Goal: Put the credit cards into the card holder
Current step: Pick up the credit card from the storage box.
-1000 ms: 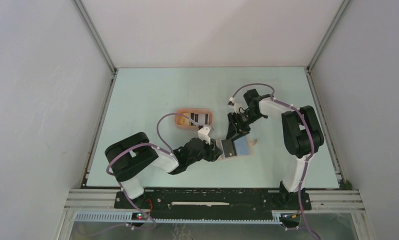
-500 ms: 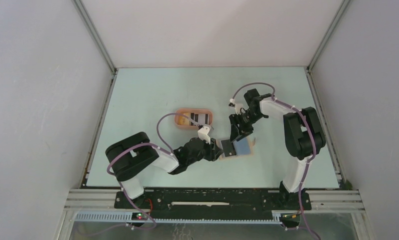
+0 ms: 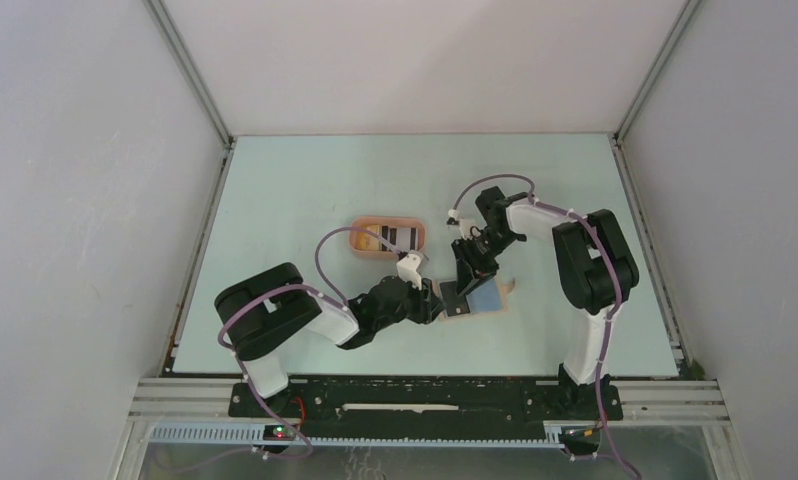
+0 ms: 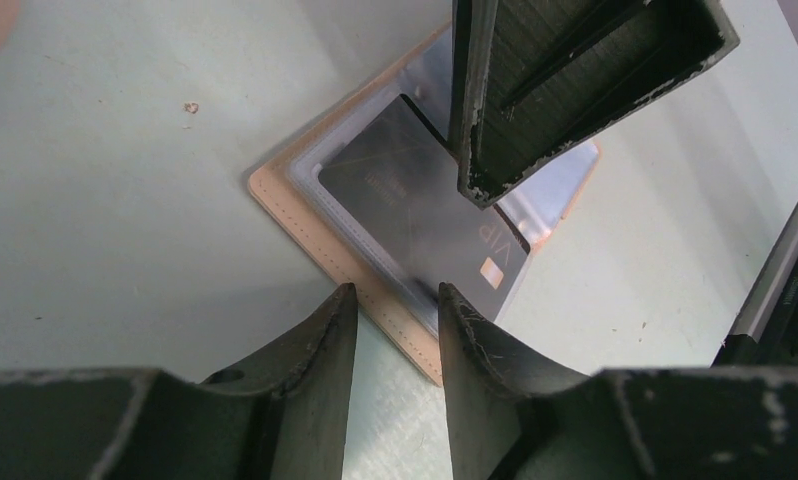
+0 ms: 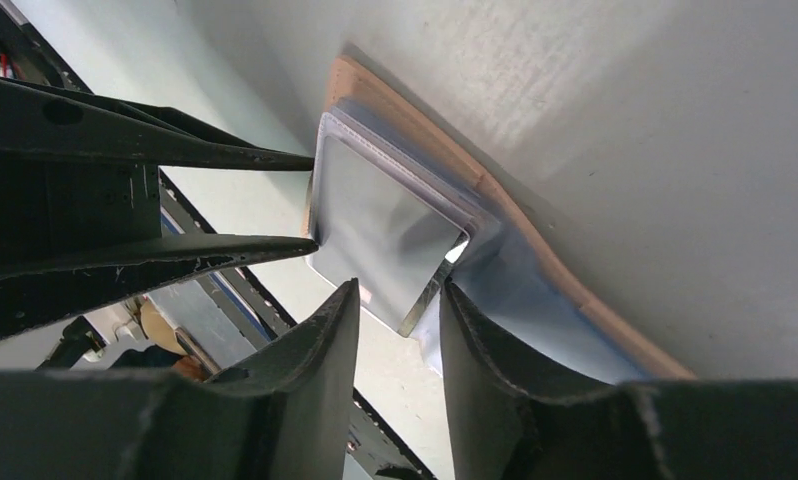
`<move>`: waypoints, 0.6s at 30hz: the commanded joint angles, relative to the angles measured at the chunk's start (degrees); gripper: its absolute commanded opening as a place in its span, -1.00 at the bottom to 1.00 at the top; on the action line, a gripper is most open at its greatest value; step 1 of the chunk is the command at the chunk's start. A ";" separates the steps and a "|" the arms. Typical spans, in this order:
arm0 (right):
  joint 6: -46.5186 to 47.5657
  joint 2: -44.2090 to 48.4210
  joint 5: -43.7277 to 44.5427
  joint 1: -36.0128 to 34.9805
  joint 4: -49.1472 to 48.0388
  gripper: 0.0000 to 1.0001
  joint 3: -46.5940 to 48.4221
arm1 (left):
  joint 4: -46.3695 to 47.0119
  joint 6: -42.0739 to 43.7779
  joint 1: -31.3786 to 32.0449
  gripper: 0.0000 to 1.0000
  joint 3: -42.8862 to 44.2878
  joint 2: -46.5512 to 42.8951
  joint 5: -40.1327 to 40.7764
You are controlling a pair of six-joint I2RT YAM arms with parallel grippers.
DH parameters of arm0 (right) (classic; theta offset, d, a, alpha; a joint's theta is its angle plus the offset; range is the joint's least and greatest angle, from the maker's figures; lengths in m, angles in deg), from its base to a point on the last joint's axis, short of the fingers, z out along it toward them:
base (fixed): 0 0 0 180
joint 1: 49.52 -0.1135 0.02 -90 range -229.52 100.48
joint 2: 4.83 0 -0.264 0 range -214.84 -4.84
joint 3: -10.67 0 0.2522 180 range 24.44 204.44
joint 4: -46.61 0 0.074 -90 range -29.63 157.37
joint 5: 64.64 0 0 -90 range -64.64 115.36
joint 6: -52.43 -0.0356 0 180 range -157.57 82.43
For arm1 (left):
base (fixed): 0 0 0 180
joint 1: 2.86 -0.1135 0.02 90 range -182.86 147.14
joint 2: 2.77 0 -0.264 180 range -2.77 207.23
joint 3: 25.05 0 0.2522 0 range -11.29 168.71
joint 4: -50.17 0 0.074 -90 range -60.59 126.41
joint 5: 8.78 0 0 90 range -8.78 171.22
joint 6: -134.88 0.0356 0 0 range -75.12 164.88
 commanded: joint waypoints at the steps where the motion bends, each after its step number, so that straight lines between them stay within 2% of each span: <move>1: 0.47 0.57 -1.99 -2.17 0.59 -0.18 1.42 | 2.07 -0.42 -0.02 -0.20 1.45 0.83 -1.37; 6: 1.31 0.62 -1.48 -2.28 1.59 -0.19 2.09 | 2.38 -0.41 -0.02 -0.20 1.01 0.47 -1.10; 10: 3.93 4.31 1.09 -1.30 2.76 -0.06 3.00 | 3.98 -0.46 -0.26 -0.15 -1.11 -1.95 -0.51; 13: 6.90 8.02 1.11 0.00 3.33 0.04 3.06 | 3.81 0.69 -0.45 -0.08 -3.07 -5.87 0.07; 18: 12.13 13.17 -1.59 0.47 5.34 0.04 3.48 | -0.31 4.34 -0.63 0.02 -5.64 -15.50 1.19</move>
